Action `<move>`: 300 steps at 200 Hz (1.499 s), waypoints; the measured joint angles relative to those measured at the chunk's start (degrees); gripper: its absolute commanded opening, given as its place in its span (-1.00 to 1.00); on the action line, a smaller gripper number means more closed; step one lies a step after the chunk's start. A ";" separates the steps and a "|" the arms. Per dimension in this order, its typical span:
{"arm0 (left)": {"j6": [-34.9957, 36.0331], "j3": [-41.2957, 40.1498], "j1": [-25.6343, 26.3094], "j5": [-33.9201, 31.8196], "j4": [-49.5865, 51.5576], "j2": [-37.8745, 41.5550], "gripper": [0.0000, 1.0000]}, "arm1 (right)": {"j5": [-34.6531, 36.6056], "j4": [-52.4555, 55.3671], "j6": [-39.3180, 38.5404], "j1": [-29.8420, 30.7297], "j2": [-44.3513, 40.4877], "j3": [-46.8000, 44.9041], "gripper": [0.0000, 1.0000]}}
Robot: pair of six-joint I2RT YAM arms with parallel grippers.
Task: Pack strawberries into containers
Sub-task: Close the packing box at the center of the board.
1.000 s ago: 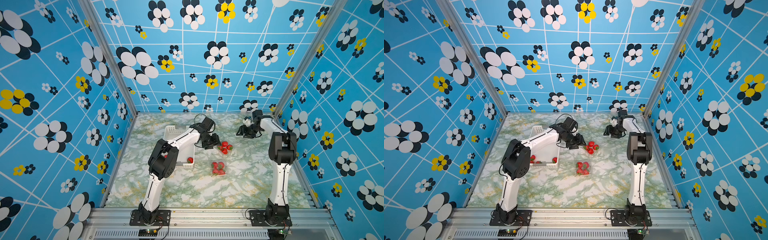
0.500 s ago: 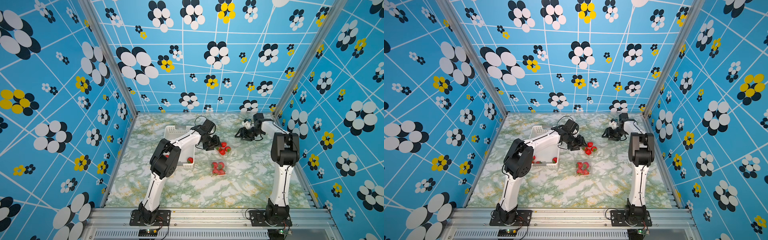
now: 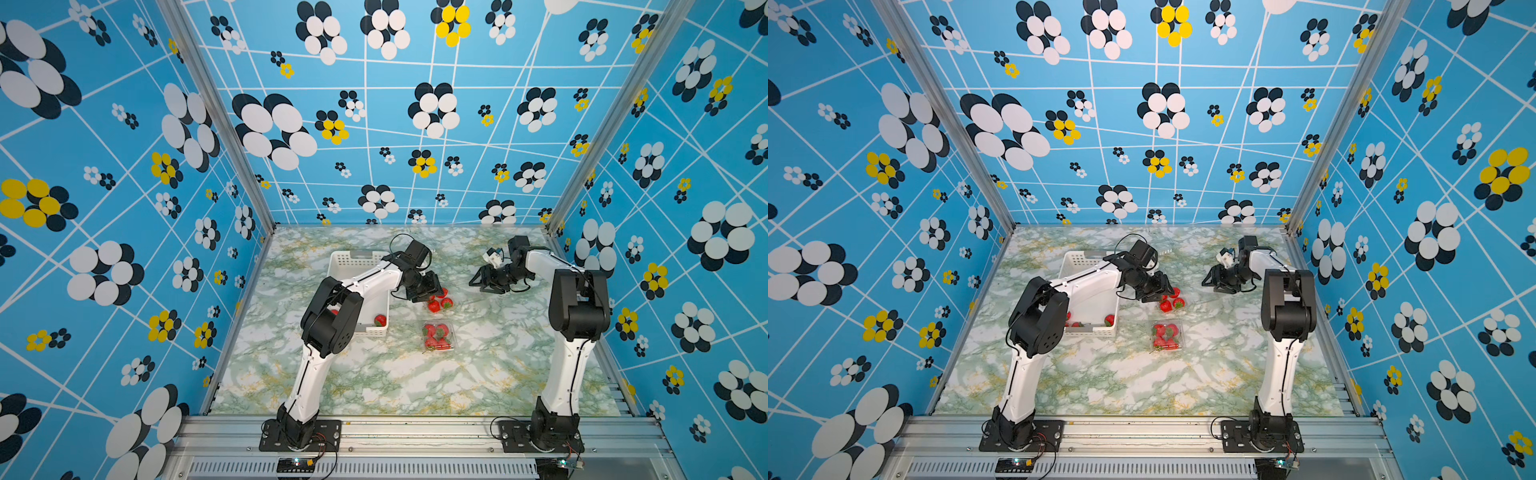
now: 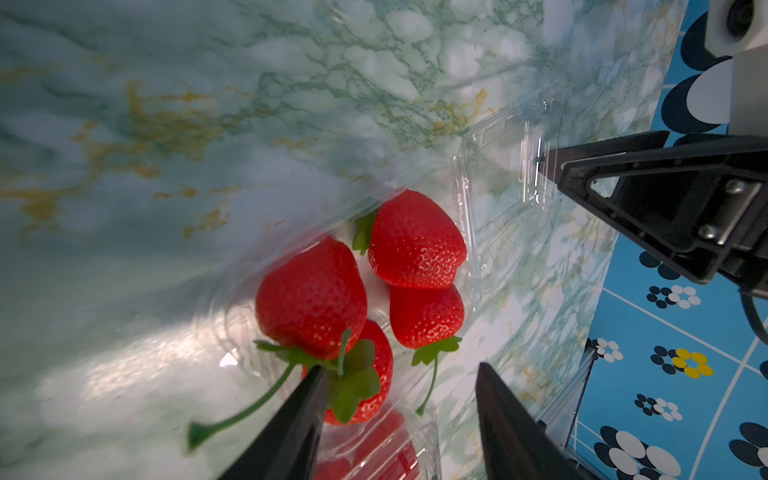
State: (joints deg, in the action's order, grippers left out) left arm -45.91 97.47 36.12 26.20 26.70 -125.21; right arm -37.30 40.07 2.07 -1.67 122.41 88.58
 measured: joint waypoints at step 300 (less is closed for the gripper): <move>0.48 -0.90 -0.33 -1.90 1.16 3.13 0.19 | -20.48 4.33 -5.57 0.15 -4.85 -2.14 0.16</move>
State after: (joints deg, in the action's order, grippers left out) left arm -45.43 96.57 35.79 24.29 27.86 -122.08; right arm -57.78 44.40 -3.51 -1.52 117.56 86.43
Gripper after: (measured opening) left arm 0.596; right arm 0.577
